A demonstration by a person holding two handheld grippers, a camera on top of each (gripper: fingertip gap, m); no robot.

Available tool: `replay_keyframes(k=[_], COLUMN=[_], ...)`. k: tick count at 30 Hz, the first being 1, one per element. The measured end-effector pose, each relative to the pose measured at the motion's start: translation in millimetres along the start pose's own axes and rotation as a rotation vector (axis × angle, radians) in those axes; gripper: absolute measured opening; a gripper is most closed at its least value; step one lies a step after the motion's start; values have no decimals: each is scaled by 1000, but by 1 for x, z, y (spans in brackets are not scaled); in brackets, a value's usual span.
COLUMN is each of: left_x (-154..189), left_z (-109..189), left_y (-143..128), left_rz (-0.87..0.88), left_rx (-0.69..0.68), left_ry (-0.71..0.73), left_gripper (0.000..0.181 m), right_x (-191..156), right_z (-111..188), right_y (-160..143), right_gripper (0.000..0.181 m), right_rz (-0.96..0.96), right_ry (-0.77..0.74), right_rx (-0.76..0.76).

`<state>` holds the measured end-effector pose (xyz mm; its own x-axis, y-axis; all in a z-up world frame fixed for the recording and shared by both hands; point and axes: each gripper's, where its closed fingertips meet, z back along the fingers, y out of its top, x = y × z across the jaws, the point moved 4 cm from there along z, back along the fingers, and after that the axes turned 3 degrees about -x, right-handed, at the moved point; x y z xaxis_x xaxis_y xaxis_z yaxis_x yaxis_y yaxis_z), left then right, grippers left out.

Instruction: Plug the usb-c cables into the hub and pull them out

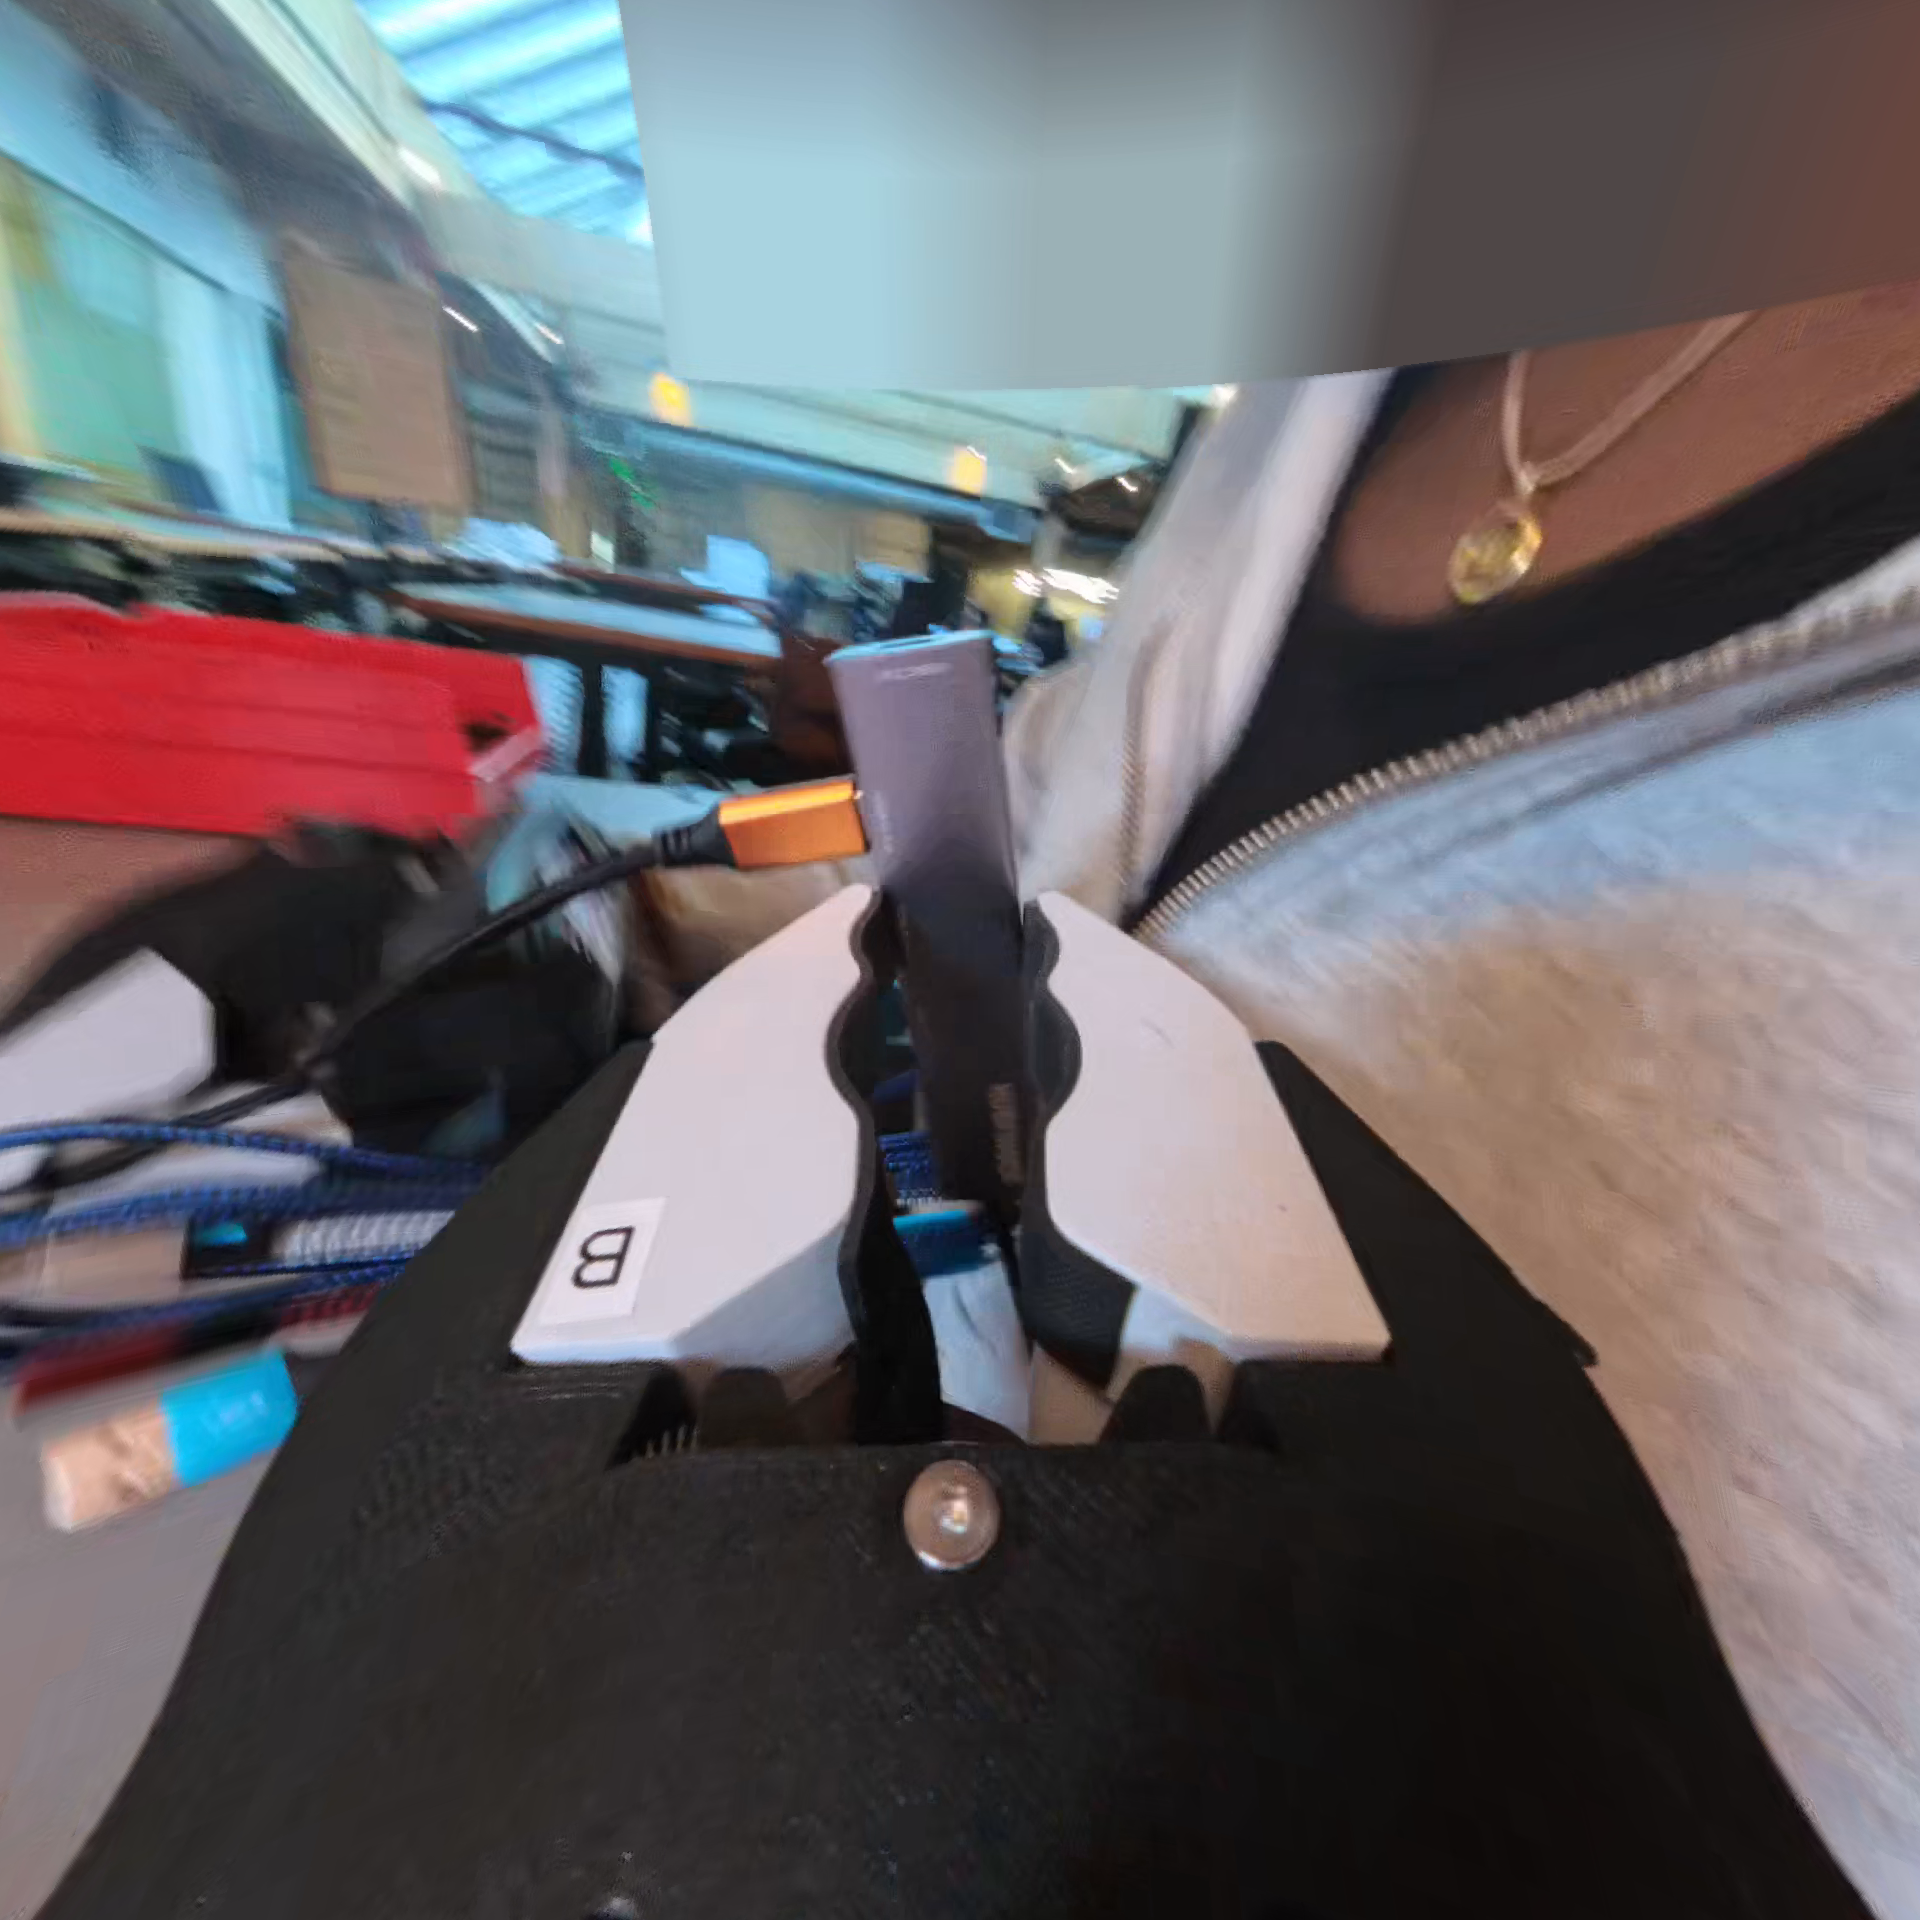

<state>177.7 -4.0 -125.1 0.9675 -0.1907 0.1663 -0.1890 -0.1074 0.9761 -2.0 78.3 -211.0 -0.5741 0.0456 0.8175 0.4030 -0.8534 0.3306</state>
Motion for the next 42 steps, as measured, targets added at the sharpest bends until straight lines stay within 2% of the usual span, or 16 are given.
replay_keyframes(k=[1, 2, 3, 5, 9, 14, 18, 25, 28, 30, 33, 35, 39, 42], left_x=[-2, -14, -29, -48, -59, -62, -61, -58, -58, -58, -58, -57, -50, -42], left_z=[4, 13, 19, 22, 32, 40, 43, 54, 53, 51, 46, 44, 35, 26], left_y=[-2, 8, 13, 18, 30, 33, 33, 41, 39, 38, 33, 31, 25, 17], left_rz=[-11, 14, 54, 10, -2, 57, 68, 142, 164, 148, 117, 110, 77, 43], left_rx=[8, 91, 121, 69, 86, 168, 192, 323, 308, 289, 231, 205, 123, 38], left_ry=[28, 96, 144, 255, 236, 215, 189, 81, 61, 74, 108, 103, 51, -9], left_gripper=[24, 24, 23, 23, 24, 24, 24, 24, 24, 24, 24, 24, 24, 24], right_x=[20, 45, 60, 64, 76, 67, 54, 53, 44, 45, 43, 48, 69, 63], right_z=[21, 43, 54, 49, 73, 86, 83, 92, 91, 95, 106, 118, 153, 155], right_y=[20, 41, 51, 46, 46, 41, 34, 29, 26, 18, 6, -1, 13, 41], right_gripper=[0, 0, 0, 0, 0, 0, 0, 0, 0, 0, 44, 58, 54, 44], right_rz=[-195, -273, -233, -241, -374, -382, -300, -280, -298, -320, -408, -540, -804, -830], right_ry=[7, -47, -125, -120, -152, -170, -132, -93, 26, 31, 154, 247, 376, 525], right_rx=[149, 281, 329, 346, 481, 511, 459, 494, 499, 504, 517, 554, 901, 1046])
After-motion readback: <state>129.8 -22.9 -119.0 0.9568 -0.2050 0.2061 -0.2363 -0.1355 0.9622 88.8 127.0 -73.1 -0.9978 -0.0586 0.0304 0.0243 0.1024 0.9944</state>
